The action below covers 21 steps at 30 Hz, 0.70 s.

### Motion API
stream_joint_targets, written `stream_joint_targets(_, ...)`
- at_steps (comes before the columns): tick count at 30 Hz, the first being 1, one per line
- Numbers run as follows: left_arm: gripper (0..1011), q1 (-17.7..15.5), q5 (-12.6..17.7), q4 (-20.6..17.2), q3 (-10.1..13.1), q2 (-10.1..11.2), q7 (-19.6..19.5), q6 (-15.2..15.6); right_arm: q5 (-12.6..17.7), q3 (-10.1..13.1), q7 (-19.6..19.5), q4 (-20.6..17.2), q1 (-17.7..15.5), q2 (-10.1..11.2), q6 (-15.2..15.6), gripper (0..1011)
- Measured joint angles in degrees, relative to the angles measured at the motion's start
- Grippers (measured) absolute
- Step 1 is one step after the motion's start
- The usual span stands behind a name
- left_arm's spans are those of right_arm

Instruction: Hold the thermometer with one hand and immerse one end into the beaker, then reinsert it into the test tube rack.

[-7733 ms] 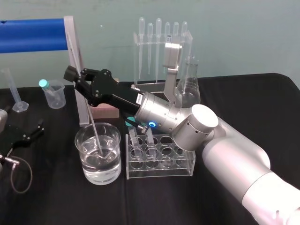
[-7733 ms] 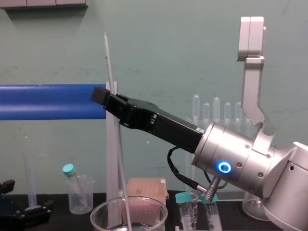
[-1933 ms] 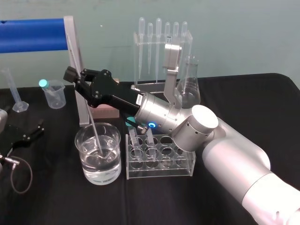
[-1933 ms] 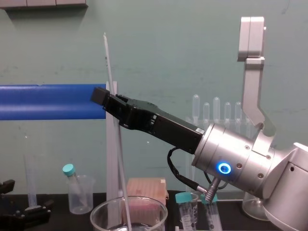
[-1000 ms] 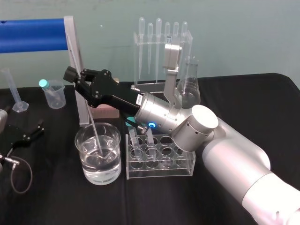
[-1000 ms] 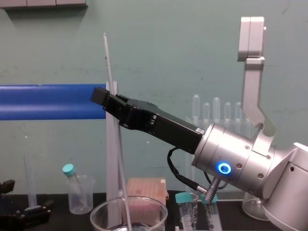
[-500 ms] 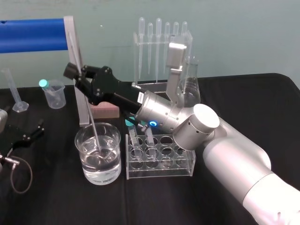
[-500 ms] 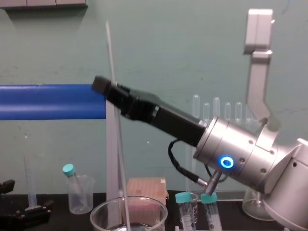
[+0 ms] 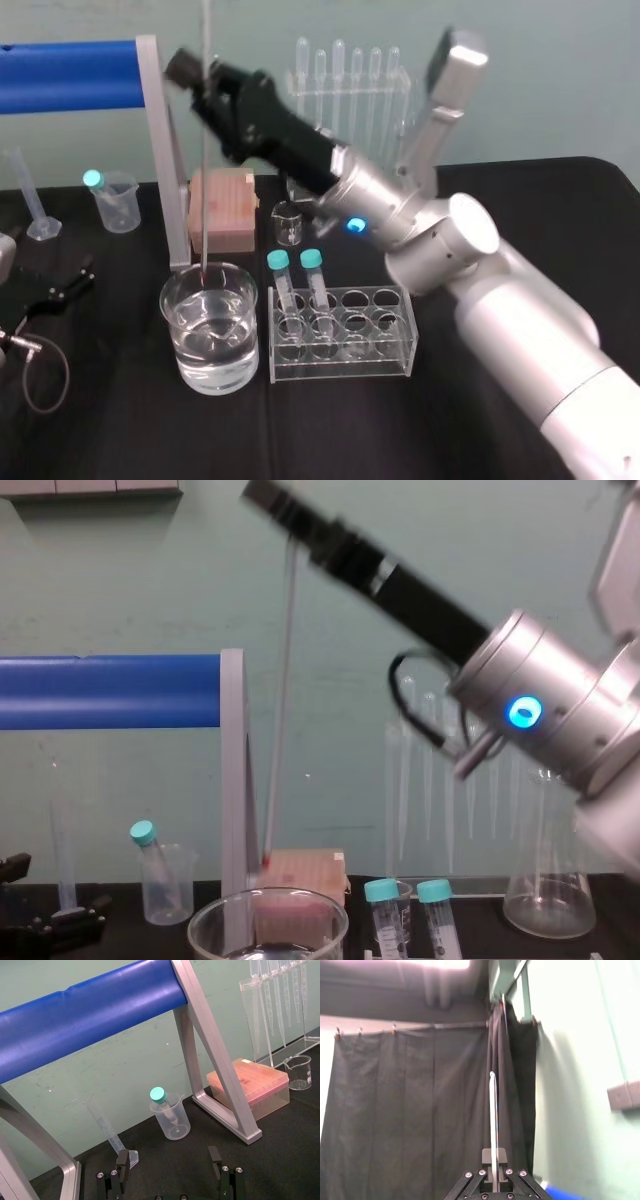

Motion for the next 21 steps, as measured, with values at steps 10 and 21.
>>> stream_joint_targets(10,1008,0.0,0.0,0.0,0.0,0.0,0.0,0.0,0.1,5.0,-5.5,-11.8,-2.9,6.3,-3.0,55)
stream_joint_targets(21,1008,0.0,0.0,0.0,0.0,0.0,0.0,0.0,-4.6,11.6,-15.6,-21.5,-12.3,14.5,-3.7,55)
